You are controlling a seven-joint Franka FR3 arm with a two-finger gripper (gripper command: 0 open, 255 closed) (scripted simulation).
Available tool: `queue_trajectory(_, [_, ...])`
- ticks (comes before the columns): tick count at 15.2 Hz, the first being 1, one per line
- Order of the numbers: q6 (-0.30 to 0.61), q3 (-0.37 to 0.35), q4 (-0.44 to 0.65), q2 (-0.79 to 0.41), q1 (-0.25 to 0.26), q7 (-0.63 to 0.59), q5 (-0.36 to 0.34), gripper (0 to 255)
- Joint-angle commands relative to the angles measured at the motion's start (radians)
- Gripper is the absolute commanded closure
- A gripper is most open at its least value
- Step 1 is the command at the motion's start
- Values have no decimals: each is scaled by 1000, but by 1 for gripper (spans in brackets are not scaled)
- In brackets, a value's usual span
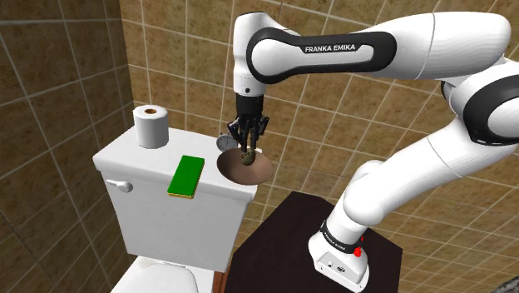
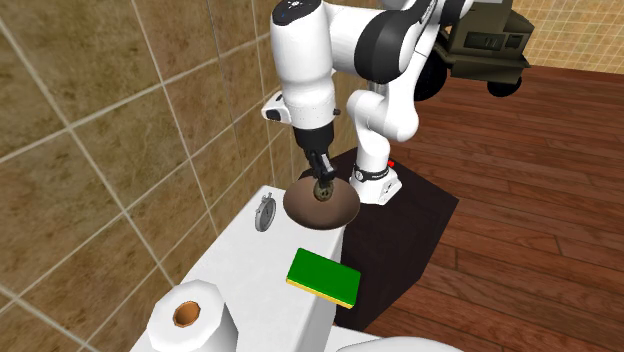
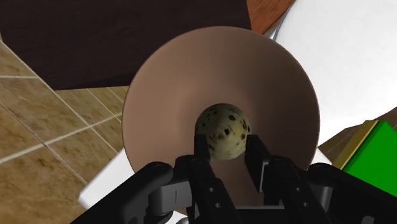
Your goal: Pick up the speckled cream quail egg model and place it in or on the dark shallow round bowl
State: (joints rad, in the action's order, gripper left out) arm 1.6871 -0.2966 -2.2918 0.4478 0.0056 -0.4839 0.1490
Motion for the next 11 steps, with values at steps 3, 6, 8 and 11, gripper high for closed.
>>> queue_trajectory(3, [52,-6,-48,-3,2,1,4,255])
queue_trajectory(6, [52,-6,-48,-3,2,1,4,255])
queue_trajectory(8, [51,-6,-47,-4,2,1,4,0])
queue_trajectory(11, [167,-33,-192,65,22,-24,21,0])
